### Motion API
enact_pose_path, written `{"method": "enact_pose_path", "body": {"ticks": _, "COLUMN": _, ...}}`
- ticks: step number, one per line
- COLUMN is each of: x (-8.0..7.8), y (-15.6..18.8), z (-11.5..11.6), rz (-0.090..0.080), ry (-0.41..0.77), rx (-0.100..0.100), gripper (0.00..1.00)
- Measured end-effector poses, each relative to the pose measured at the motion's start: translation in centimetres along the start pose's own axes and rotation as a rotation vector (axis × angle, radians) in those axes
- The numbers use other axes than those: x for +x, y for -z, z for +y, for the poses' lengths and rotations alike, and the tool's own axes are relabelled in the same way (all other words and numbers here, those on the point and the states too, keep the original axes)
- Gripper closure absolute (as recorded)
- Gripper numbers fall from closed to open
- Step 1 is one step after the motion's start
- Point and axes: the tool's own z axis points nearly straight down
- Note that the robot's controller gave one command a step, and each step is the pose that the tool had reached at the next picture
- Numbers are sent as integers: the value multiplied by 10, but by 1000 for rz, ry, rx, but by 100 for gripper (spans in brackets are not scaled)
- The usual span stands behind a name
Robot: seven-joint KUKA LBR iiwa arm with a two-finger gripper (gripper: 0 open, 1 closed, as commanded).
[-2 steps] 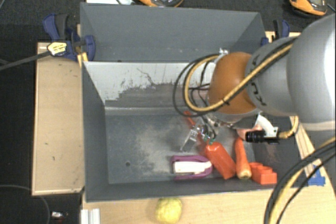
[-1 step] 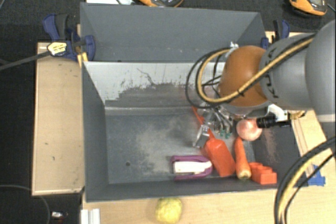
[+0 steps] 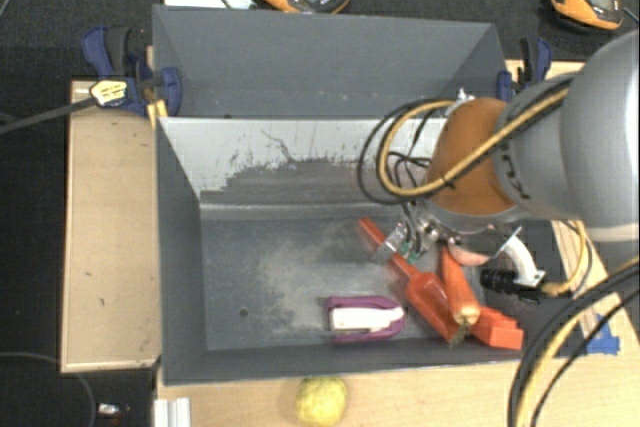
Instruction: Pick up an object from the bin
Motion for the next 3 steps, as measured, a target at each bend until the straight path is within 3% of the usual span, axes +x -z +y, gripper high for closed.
{"method": "enact_pose_path", "body": {"ticks": 2, "x": 0, "y": 3, "z": 0, "rz": 0, "ry": 0, "rx": 0, "gripper": 100}}
{"method": "enact_pose_path", "body": {"ticks": 3, "x": 2, "y": 21, "z": -2, "rz": 7, "ry": 2, "rx": 7, "gripper": 100}}
